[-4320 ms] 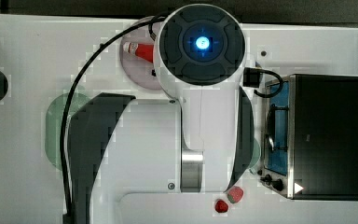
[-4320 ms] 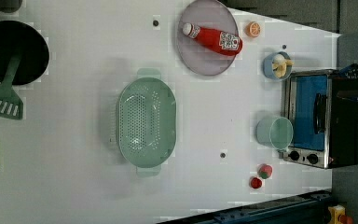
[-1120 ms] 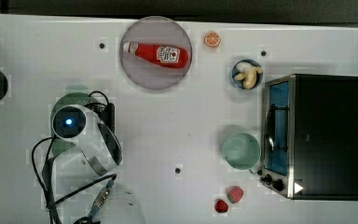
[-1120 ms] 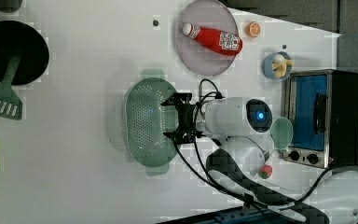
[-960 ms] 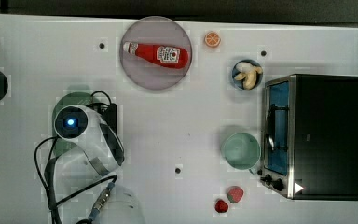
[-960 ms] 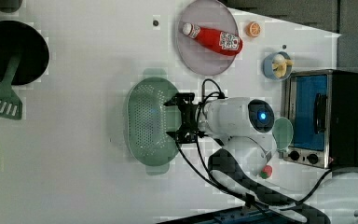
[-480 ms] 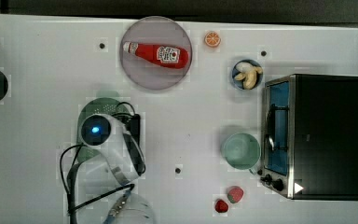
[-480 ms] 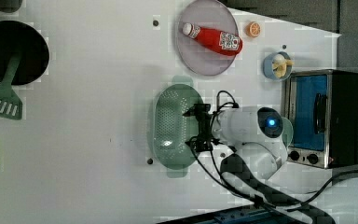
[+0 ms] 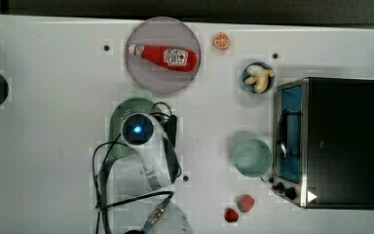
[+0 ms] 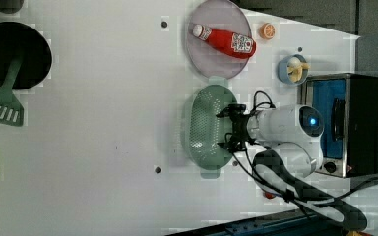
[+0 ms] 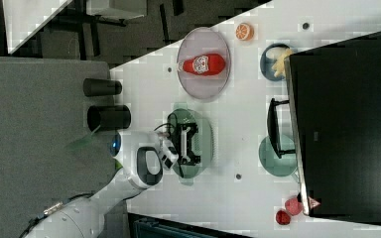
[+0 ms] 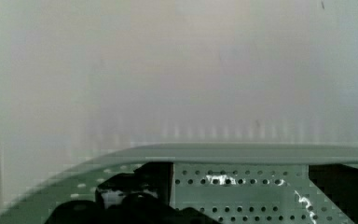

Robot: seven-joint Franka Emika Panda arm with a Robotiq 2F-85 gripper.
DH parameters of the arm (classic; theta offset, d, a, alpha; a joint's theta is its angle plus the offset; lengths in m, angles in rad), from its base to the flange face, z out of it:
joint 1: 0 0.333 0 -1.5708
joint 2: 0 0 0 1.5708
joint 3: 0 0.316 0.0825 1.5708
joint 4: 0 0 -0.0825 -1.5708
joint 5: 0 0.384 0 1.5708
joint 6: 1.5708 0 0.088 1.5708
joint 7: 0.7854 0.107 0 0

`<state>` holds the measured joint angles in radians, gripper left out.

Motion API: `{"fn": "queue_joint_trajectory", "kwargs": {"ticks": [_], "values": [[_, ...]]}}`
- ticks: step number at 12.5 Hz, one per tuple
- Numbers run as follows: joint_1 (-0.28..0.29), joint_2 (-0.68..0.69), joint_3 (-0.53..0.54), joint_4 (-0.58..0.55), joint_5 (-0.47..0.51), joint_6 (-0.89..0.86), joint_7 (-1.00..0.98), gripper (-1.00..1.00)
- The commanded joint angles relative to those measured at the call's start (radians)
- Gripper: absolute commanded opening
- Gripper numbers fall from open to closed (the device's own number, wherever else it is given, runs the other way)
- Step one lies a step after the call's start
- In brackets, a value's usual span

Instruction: Drag strainer left to right.

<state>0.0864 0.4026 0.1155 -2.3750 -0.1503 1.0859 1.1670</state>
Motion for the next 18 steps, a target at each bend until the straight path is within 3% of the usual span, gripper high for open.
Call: {"fn": "queue_joint_trajectory", "kwargs": {"ticks": [1, 13, 16, 18], "values": [[-0.017, -0.034, -0.076, -0.005, -0.012, -0.007, -0.104, 1.00], [-0.021, -0.038, -0.322, -0.015, -0.012, 0.022, -0.353, 1.00], [-0.021, -0.041, -0.342, -0.012, -0.012, 0.030, -0.374, 1.00], [-0.020, -0.074, -0.312, -0.011, -0.012, 0.026, -0.492, 1.00]]}}
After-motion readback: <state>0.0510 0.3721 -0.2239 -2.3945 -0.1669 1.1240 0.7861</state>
